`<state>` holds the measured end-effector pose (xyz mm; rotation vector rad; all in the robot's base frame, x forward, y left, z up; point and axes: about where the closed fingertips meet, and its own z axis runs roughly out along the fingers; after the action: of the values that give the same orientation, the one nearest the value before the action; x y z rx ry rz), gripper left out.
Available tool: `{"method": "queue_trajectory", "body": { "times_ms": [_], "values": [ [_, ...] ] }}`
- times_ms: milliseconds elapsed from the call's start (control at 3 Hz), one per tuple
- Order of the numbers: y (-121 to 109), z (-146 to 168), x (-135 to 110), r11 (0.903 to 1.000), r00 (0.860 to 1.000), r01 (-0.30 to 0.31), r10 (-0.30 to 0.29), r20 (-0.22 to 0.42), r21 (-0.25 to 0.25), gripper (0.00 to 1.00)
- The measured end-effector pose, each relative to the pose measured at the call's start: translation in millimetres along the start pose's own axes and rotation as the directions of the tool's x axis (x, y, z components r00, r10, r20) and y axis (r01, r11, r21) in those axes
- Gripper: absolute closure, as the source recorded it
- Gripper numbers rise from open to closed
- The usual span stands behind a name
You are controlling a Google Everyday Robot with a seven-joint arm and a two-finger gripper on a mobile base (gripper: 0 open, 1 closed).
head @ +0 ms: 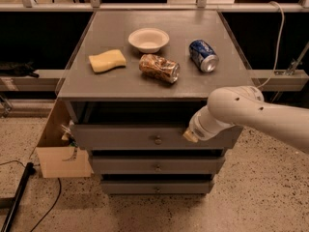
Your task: Open top drawer
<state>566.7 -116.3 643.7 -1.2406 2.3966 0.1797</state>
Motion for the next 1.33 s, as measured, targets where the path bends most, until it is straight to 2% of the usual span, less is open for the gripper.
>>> {"method": "queue_trajectory", "body": {
  "times_ms": [667,1000,1333],
  "values": [
    [-1,-2,-1,1.0,1.0,0.0,0.0,0.0,0.0,0.04],
    [2,1,2,1.0,1.0,-0.002,0.002,0.001,-0.008,0.0],
    [14,11,15,0.9994,1.0,-0.009,0.009,0.001,-0.034,0.26]
  ]
}}
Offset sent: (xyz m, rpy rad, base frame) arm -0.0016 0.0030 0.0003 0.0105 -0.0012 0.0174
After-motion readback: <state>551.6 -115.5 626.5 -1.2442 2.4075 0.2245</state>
